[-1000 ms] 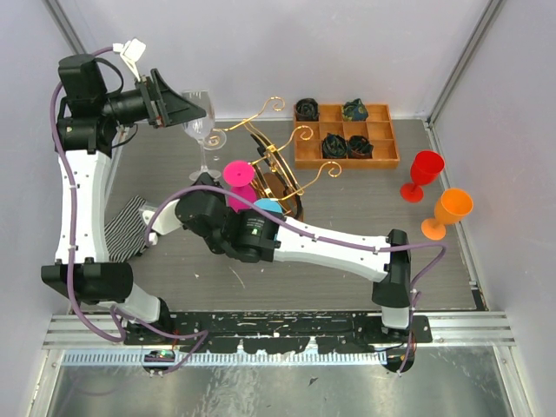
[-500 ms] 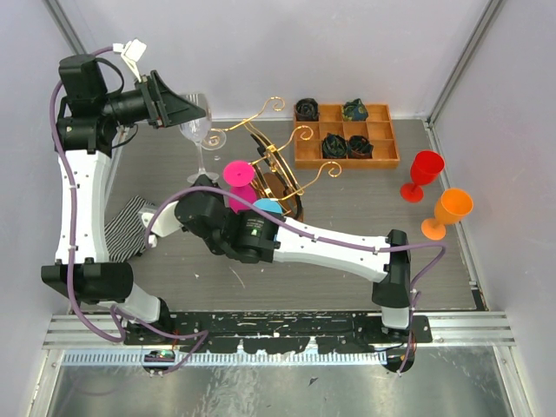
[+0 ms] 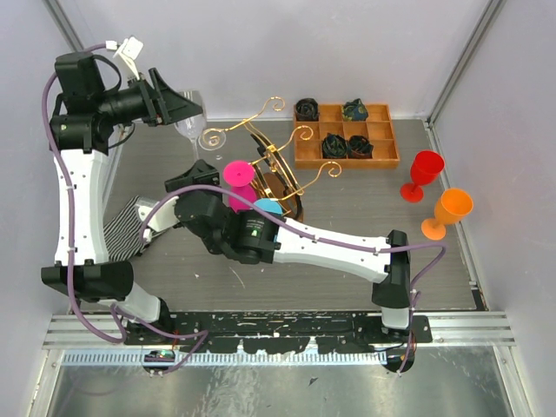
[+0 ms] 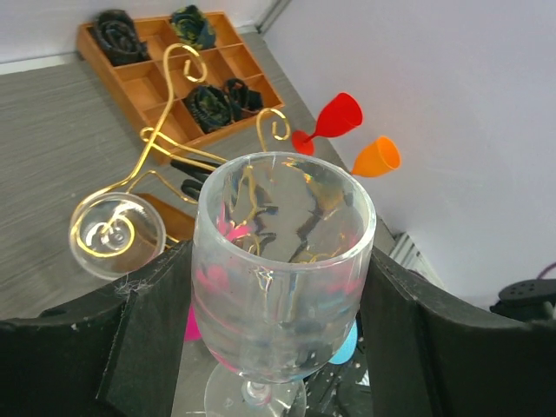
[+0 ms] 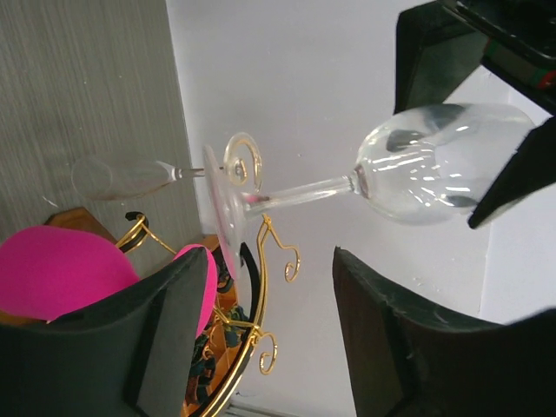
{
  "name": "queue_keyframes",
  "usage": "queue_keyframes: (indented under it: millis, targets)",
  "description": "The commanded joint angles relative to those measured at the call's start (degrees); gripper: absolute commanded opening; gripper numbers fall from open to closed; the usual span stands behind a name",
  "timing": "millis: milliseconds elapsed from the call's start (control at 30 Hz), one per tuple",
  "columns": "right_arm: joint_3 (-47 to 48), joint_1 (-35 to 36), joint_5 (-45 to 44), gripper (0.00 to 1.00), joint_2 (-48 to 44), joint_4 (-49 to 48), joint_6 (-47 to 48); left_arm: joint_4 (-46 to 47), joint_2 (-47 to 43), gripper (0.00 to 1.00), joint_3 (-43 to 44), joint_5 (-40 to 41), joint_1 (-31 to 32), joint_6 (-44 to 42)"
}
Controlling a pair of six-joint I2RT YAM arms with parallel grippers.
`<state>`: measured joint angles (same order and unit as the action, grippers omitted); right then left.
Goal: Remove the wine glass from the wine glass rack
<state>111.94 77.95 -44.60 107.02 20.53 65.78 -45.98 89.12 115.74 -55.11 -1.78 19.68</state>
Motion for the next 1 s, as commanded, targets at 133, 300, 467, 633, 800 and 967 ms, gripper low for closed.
queue_keyframes:
  millis: [133, 300, 467, 633, 800, 967]
  targets:
    - [2.54, 0.42, -4.26, 0.67, -4.31, -1.44, -4.15, -6.83, 1.89, 0.38, 5.87, 12.74, -3.28, -3.74]
    - [9.09, -0.5, -6.5, 0.78, -8.04, 5.56, -20.82, -6.89, 4.64, 0.38, 7.65, 21.62, -5.27, -4.42]
    - [15.84, -6.38, 2.53, 0.91, -12.02, 16.6, -37.03, -3.76, 9.14, 0.32, 8.5, 29.56, -5.34, -2.83]
    - [19.34, -14.94, 8.12, 0.92, -12.87, 25.69, -47.72, 6.37, 8.87, 0.32, -0.11, 41.3, -5.34, -3.92]
    - [11.08, -23.04, 15.75, 0.92, -18.14, 22.16, -53.86, 21.65, 7.21, 0.33, -11.82, 53.56, -5.27, -5.39]
    - [8.12, -29.81, 19.9, 0.92, -18.62, 21.14, -54.74, 35.82, 7.96, 0.3, -20.32, 62.61, -4.7, -5.28]
